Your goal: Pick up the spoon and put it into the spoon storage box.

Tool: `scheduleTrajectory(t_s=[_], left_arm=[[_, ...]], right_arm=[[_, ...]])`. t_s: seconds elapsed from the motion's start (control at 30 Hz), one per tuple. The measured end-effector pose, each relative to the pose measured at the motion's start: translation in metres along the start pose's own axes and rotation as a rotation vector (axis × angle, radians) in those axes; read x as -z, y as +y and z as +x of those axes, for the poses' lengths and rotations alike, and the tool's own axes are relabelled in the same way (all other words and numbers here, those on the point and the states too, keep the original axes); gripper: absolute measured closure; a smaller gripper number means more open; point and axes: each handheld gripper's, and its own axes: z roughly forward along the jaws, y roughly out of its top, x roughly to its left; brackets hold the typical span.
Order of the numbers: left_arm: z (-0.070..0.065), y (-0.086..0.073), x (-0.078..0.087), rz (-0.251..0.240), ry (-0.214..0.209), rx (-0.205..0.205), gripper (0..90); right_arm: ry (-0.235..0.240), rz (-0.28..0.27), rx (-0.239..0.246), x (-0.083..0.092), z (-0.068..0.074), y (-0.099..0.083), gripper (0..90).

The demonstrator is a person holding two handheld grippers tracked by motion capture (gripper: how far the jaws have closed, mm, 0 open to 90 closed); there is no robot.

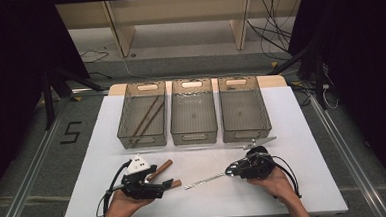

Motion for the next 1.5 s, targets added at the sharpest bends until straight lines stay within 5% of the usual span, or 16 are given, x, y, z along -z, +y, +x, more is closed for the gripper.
scheduleTrajectory(t_s=[0.57,0.8,1.5], left_arm=[[-0.001,0.0,0.0,-0.002,0.004,-0.003,21.5],[0.0,0.0,0.001,-0.004,0.005,-0.006,21.8],[0.001,-0.001,0.0,-0.005,0.008,0.004,22.0]], right_arm=[[-0.037,0.004,0.027,0.005,0.006,-0.003,80.7],[-0.031,0.004,0.056,0.01,0.009,-0.004,84.6],[0.096,-0.056,0.074,0.027,0.009,-0.004,89.1]])
